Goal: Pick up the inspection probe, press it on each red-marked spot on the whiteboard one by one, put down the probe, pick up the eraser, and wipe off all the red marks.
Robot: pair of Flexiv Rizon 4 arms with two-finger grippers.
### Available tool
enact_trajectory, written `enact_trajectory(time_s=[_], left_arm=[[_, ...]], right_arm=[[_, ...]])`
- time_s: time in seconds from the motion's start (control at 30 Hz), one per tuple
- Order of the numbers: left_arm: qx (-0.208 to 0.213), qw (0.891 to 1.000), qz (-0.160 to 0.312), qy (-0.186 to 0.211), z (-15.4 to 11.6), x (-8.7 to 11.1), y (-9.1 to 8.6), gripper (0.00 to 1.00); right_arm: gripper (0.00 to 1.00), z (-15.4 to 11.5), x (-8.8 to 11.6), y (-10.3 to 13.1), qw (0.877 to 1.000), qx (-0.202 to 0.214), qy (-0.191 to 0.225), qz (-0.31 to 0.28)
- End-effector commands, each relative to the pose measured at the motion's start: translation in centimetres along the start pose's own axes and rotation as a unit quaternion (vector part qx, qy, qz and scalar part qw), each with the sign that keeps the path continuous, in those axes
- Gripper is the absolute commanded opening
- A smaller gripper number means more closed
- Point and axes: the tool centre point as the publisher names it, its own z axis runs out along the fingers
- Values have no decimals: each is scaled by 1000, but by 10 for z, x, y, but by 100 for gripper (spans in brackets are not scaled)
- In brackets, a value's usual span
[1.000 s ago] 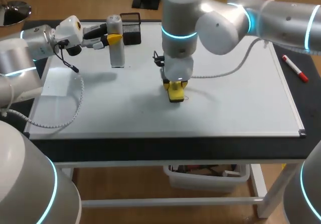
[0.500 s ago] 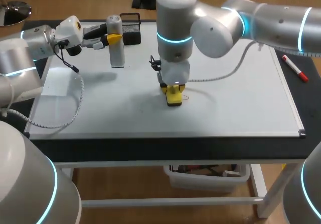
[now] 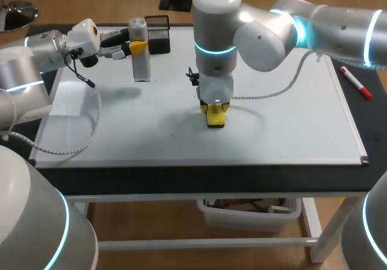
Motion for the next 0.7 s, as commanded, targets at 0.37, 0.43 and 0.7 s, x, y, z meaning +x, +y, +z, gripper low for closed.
enact_trajectory(time_s=[0.37, 0.43, 0.7], left_arm=[[1, 1000, 1, -2, 1, 1, -1, 0], [1, 1000, 1, -2, 1, 1, -1, 0], [1, 1000, 1, -2, 1, 1, -1, 0]], right_arm=[[0, 6, 42, 10, 999, 2, 6, 38], [0, 5, 47, 11, 999, 3, 8, 44], [0, 3, 59, 10, 998, 5, 12, 60]])
